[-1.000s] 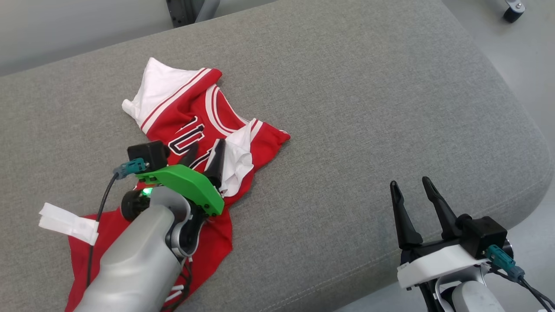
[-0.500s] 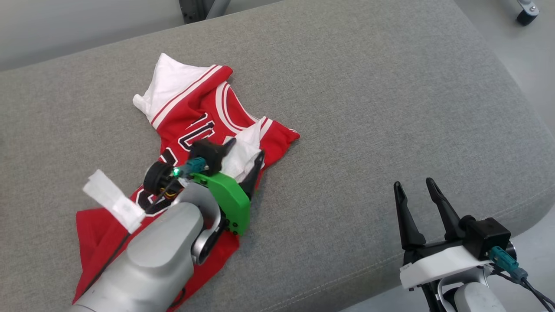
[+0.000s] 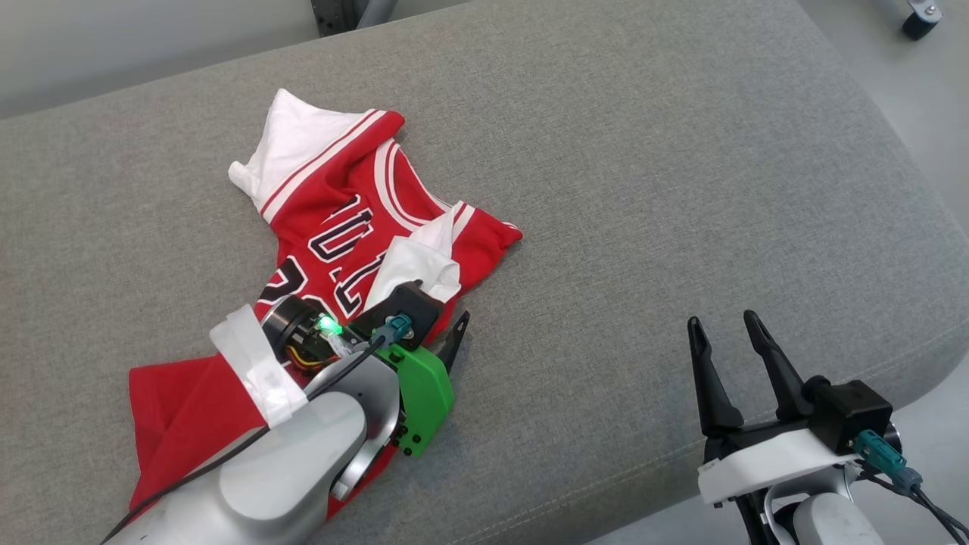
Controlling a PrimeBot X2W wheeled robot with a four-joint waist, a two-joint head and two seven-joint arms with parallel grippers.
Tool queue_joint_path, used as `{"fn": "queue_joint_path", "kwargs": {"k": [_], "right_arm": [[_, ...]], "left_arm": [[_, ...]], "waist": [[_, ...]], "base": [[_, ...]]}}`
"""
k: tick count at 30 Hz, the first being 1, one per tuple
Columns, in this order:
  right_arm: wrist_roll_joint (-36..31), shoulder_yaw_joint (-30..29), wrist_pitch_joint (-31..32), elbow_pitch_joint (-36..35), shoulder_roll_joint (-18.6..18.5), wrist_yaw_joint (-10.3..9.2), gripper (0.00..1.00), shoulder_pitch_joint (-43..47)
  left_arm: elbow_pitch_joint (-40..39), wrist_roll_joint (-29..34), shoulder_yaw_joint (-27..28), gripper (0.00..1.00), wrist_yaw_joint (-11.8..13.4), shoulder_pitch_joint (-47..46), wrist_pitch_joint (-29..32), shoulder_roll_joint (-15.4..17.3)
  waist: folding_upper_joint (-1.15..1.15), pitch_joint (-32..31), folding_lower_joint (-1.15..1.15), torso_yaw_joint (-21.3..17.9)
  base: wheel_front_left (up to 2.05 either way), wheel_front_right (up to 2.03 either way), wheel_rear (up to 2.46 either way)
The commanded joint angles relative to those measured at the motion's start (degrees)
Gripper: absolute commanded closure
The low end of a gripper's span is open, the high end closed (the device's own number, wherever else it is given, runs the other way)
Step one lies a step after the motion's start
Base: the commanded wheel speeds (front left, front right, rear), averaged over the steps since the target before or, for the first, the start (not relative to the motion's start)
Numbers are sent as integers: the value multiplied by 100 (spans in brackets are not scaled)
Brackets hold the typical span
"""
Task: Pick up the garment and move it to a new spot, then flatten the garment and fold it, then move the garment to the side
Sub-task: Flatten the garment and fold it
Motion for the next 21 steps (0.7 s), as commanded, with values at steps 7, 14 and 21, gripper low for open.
{"fn": "queue_joint_path", "kwargs": {"k": [7,14,21], "right_arm": [[39,52,-18,-5,-8,-2,0,-66],[75,50,-18,9,-7,-2,0,-74],[112,38,-19,31,-7,-2,0,-39]], "left_arm": [[-128,63,-25,100,195,-98,186,130],[-217,-153,96,100,112,-108,100,-10],[-760,-747,344,100,-79,76,-114,-675]], "waist": [[66,44,-1,-38],[66,37,-1,-120],[66,37,-1,-117]], "base": [[0,0,0],[0,0,0],[0,0,0]]}}
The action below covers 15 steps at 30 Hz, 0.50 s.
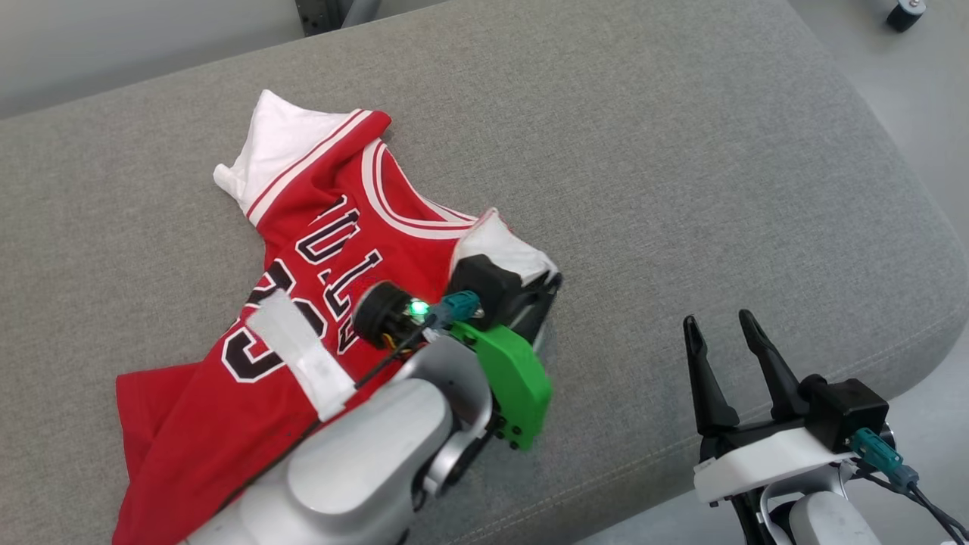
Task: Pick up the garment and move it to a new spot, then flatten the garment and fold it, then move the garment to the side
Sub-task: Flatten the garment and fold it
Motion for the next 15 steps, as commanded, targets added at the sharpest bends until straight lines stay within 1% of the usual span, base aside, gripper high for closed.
{"fn": "queue_joint_path", "kwargs": {"k": [1,4,5,7,8,9,10,13,15], "right_arm": [[40,46,-18,15,-5,-2,0,-23],[89,146,-18,32,-8,-2,0,-116],[104,183,-18,40,-7,-2,0,-142],[139,212,-18,52,-7,-2,0,-182],[160,228,-18,61,-8,-2,0,-202],[169,241,-18,70,-7,-2,0,-217],[166,252,-18,78,-6,-2,0,-226],[212,252,-18,96,-6,-2,0,-232],[214,215,-18,93,-7,-2,0,-197]], "left_arm": [[12,-89,-20,100,-42,101,-67,-181],[271,-109,-83,100,-45,134,-233,-582],[398,-92,-99,100,-20,151,-326,-685],[673,-142,-162,100,-62,221,-491,-858],[794,-230,-168,69,-95,255,-581,-929],[900,-267,-177,33,-122,280,-666,-972],[1006,-362,-174,0,-134,307,-731,-993],[1182,-597,-312,0,-207,342,-837,-1028],[1161,-789,-396,0,-190,360,-877,-1024]], "waist": [[66,16,0,-5],[66,51,0,-75],[66,67,0,-116],[66,102,0,-201],[66,121,0,-252],[66,134,0,-307],[66,146,0,-360],[66,156,0,-481],[66,149,0,-510]], "base": [[0,0,0],[0,0,0],[0,0,0],[0,0,0],[0,0,0],[0,0,0],[0,0,0],[0,0,0],[0,0,0]]}}
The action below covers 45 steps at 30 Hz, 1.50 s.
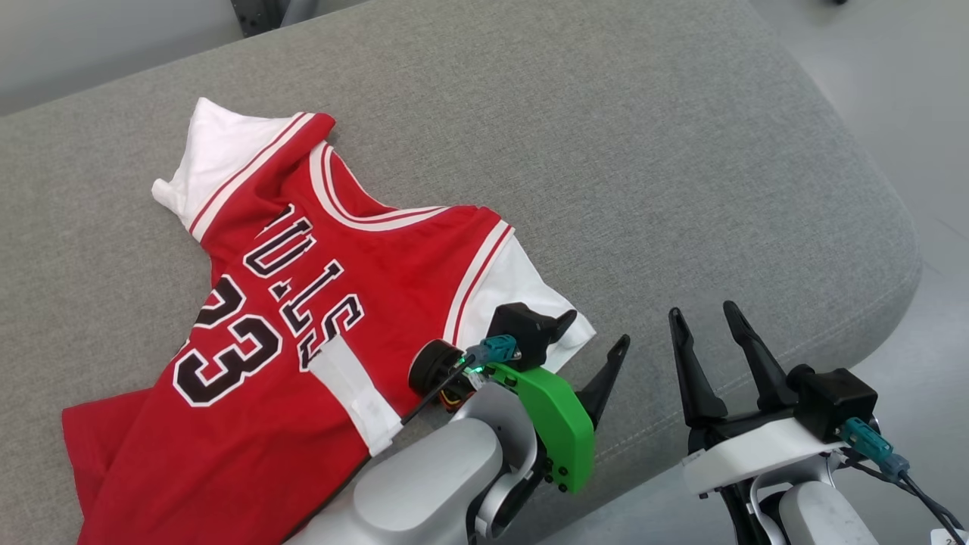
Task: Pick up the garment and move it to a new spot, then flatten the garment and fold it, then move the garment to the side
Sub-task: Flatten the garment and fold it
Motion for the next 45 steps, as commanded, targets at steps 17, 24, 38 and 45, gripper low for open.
{"fn": "queue_joint_path", "kwargs": {"k": [17,24,38,45], "right_arm": [[-545,-668,-18,-490,-7,-2,0,238],[-857,-784,-18,-688,-10,-2,0,311],[-1147,-887,-18,-579,-213,-2,0,643],[-1148,-954,-18,-248,-214,-2,0,936]], "left_arm": [[-974,754,682,0,760,105,-1089,819],[-1480,1355,1392,0,945,809,-1089,1458],[-1917,2047,3263,0,700,2860,-1090,1776],[-2028,2457,4512,0,66,3993,-1091,1583]], "waist": [[66,-515,0,1063],[66,-747,0,1651],[66,-1263,0,2499],[66,-1515,0,2625]], "base": [[0,0,0],[0,0,0],[0,0,0],[0,0,0]]}}
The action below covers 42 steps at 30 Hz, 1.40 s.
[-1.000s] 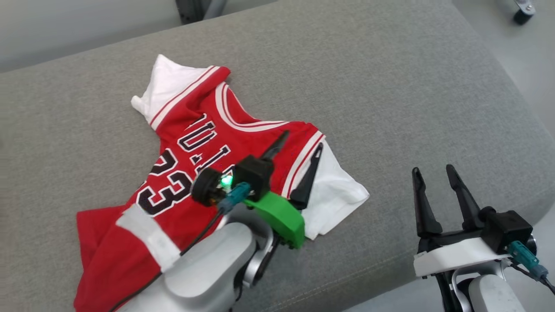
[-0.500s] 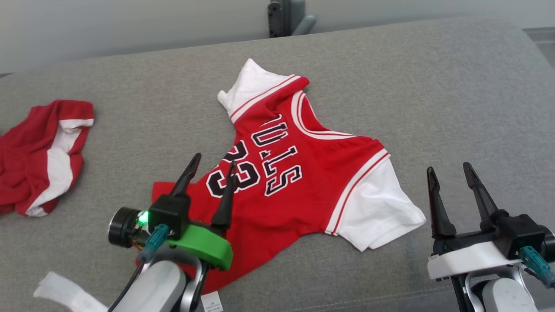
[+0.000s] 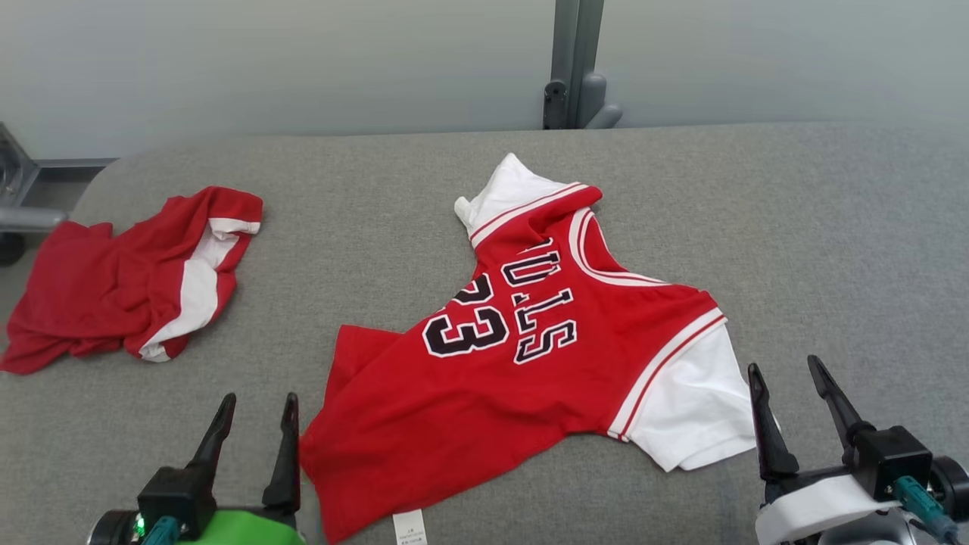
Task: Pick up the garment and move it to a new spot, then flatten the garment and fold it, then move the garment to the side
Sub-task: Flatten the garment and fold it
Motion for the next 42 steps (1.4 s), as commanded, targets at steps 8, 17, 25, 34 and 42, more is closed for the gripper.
{"fn": "queue_joint_path", "kwargs": {"k": [8,17,25,34,42], "right_arm": [[39,-196,-18,347,136,-3,0,304],[74,-183,-18,407,208,-3,0,397],[155,-155,-18,386,209,-3,0,322],[154,-154,-18,360,211,-3,0,304],[160,-142,-18,327,212,-3,0,267]], "left_arm": [[265,476,900,0,-876,612,-16,-268],[349,974,1412,0,-1431,646,-16,-654],[409,1190,1611,0,-1534,663,-16,-811],[500,1296,1699,0,-1581,652,-17,-870],[552,1238,1577,0,-1581,626,-17,-808]], "waist": [[66,-259,0,-9],[66,-238,0,-259],[66,-217,0,-411],[66,-173,0,-484],[66,-142,0,-470]], "base": [[0,0,0],[0,0,0],[0,0,0],[0,0,0],[0,0,0]]}}
